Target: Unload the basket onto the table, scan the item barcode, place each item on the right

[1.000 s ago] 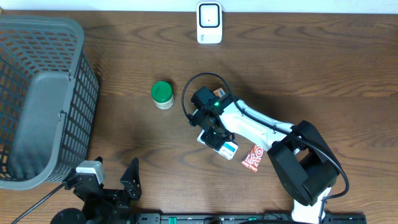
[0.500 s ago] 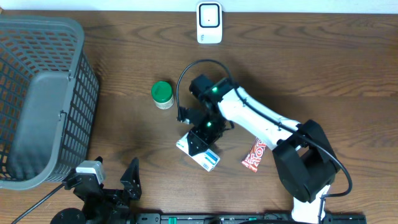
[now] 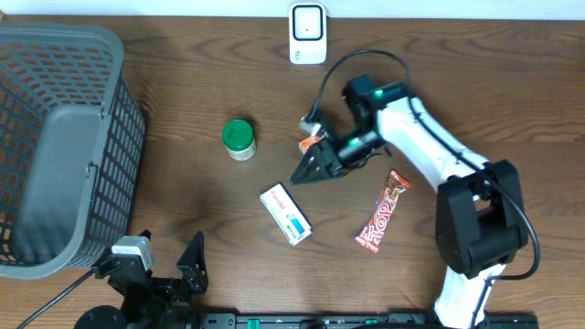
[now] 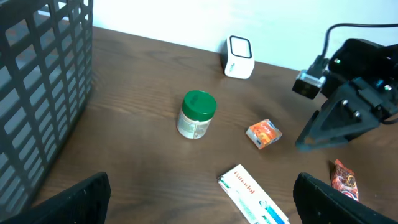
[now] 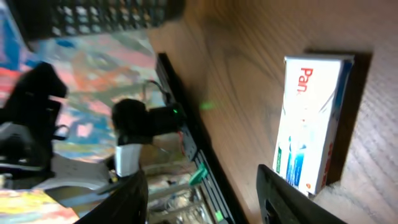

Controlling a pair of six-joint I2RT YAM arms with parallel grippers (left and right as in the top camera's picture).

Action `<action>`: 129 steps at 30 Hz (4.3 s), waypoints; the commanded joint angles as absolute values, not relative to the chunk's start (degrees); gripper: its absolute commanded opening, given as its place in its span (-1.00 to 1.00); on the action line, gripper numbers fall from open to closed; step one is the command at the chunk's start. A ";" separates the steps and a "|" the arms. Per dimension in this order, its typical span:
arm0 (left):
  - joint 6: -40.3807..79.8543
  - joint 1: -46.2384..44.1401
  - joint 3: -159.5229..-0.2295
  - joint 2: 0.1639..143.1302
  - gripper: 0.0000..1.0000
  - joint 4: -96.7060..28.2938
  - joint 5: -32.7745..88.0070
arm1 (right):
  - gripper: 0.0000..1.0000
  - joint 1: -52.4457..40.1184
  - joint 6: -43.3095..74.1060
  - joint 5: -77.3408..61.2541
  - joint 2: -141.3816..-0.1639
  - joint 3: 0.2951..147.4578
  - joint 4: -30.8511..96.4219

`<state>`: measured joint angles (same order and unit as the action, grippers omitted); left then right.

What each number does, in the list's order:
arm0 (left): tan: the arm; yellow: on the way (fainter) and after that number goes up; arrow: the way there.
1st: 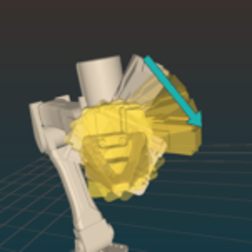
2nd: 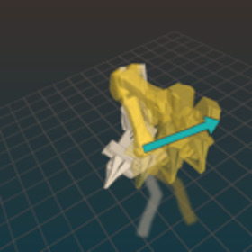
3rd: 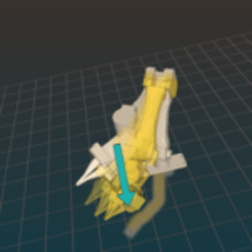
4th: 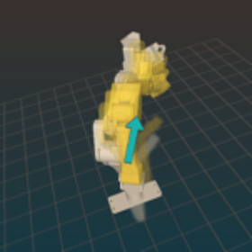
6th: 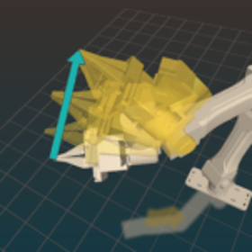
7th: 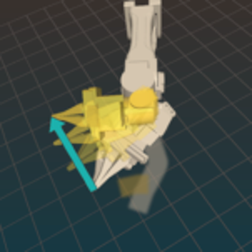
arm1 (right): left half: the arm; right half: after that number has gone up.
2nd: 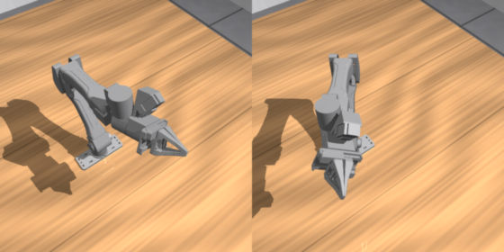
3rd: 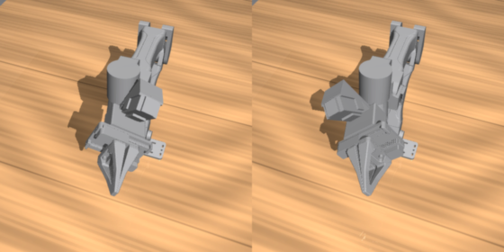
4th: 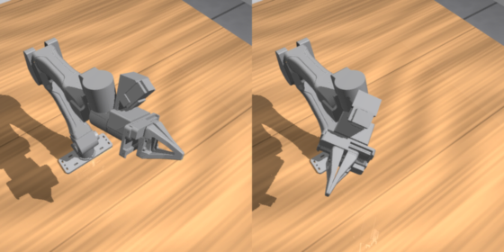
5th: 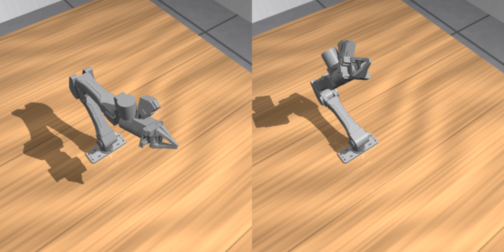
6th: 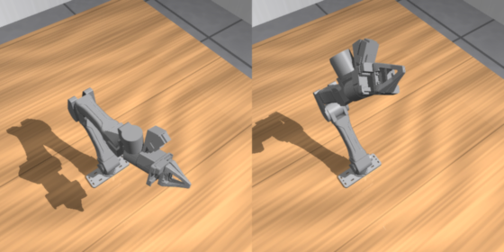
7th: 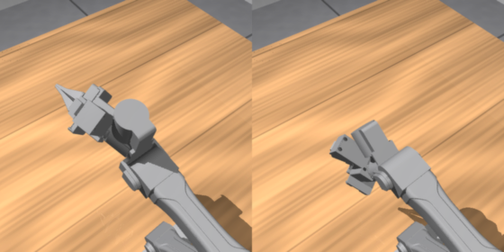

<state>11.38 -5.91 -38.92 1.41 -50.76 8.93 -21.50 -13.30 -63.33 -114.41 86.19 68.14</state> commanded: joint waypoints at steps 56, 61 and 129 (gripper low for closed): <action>11.27 -6.20 -38.83 1.43 0.89 -50.59 9.65 | -0.20 -49.28 10.70 -8.01 -123.98 80.14 50.17; 11.27 -6.20 -38.83 1.43 0.89 -50.59 9.65 | -0.34 -49.01 10.68 -10.50 -123.96 81.10 52.49; 11.27 -6.20 -38.83 1.43 0.89 -50.61 9.65 | -0.49 -21.06 1.54 -16.01 -113.56 103.09 47.44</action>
<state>11.38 -5.91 -38.92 1.41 -50.78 8.93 -20.75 1.06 -21.50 -112.81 99.33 48.36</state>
